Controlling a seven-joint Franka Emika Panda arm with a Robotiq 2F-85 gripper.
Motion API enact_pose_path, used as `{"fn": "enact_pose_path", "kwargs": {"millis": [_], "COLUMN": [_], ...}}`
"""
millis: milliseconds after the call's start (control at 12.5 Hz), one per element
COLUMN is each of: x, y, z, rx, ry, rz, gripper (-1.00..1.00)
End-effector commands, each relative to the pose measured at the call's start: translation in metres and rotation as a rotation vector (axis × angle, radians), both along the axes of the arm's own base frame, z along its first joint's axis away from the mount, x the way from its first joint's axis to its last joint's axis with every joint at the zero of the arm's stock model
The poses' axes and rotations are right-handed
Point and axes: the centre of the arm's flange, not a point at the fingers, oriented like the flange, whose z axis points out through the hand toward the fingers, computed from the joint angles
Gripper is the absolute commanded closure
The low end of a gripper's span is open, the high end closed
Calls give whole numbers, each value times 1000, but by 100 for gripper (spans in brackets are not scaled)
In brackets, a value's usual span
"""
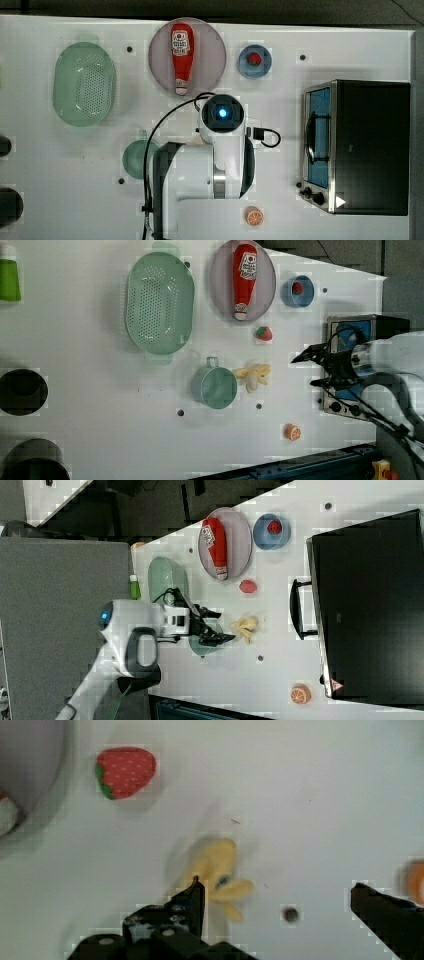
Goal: Pick banana from table and place on oven.
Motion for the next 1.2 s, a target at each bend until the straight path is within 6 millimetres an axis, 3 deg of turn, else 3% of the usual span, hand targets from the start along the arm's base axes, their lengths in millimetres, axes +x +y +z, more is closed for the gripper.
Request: {"fn": "enact_pose_path", "kwargs": {"millis": [80, 240, 560, 880, 1200], "x": [2, -3, -8, -10, -10], "y": [3, 11, 33, 32, 30], "z": [-9, -45, -98, -127, -129], "rx": [19, 10, 19, 24, 25], "ry": [-119, -106, -72, -80, -92], "rz": [-33, -131, -126, -131, -134], "gripper": [-100, -100, -100, -93, 6]}}
